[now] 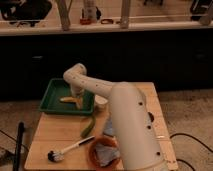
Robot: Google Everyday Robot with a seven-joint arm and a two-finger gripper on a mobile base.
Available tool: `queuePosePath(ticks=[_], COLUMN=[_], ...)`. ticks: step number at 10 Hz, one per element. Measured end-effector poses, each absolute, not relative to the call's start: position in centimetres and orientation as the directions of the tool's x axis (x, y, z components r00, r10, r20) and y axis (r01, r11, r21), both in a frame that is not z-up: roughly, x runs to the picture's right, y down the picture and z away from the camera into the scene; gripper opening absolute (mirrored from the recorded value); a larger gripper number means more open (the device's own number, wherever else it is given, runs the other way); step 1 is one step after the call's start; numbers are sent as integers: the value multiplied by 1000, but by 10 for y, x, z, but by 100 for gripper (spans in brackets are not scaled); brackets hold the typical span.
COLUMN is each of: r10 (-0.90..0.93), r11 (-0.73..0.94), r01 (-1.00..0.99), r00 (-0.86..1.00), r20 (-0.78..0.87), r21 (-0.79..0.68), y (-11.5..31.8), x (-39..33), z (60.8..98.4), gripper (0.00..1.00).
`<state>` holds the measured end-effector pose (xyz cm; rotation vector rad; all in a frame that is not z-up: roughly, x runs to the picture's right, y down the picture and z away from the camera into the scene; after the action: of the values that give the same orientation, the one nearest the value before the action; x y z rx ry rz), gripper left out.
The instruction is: Place banana in table surface
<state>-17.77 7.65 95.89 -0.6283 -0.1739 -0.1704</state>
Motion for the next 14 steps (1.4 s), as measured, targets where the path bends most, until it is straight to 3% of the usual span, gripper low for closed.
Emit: queuePosePath(ticks=[2, 3, 10, 11, 14], r10=[-106, -108, -114, -114, -130], r11=[792, 789, 776, 776, 771], r01=[233, 246, 273, 273, 304], r00=[963, 958, 947, 947, 935], r20=[248, 267, 299, 299, 329], r21=[-565, -564, -569, -569, -559], y=[77, 78, 82, 82, 79], x=[-185, -191, -203, -203, -209], z=[959, 959, 958, 958, 949], gripper=[79, 73, 5, 0, 0])
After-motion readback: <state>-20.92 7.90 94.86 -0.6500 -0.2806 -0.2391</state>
